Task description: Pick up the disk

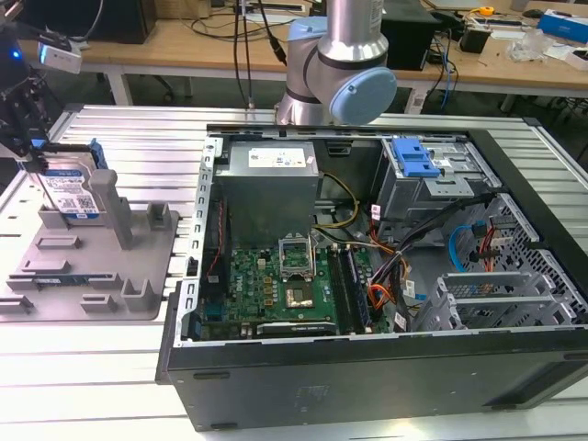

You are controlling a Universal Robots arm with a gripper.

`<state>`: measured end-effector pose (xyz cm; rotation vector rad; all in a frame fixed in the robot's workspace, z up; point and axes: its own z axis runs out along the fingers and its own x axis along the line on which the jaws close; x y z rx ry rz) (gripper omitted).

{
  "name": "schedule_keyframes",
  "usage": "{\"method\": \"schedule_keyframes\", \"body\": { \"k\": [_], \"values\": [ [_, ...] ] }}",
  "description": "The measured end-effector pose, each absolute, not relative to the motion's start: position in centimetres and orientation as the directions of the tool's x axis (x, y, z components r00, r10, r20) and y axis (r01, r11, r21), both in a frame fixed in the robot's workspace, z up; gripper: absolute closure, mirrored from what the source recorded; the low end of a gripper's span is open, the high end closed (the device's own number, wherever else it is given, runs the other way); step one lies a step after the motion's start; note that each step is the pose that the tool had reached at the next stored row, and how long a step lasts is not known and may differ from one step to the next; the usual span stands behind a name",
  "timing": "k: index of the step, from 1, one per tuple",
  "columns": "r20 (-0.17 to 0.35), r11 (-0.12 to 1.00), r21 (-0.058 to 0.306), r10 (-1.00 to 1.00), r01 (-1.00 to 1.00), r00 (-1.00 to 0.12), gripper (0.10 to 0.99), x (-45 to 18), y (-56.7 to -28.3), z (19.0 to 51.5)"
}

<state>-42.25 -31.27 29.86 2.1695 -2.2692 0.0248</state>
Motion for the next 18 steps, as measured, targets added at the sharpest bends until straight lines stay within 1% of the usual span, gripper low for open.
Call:
{"method": "schedule_keyframes", "body": {
  "k": [8,10,18],
  "values": [
    [0.012,0.045,-0.01,-0.999,-0.999,-0.045,0.69,-42.25,-31.27,29.79],
    [0.012,0.045,-0.01,-0.999,-0.999,-0.045,0.718,-42.25,-31.27,29.78],
    [0.012,0.045,-0.01,-0.999,-0.999,-0.045,0.718,-42.25,-31.27,29.79]
  ]
}}
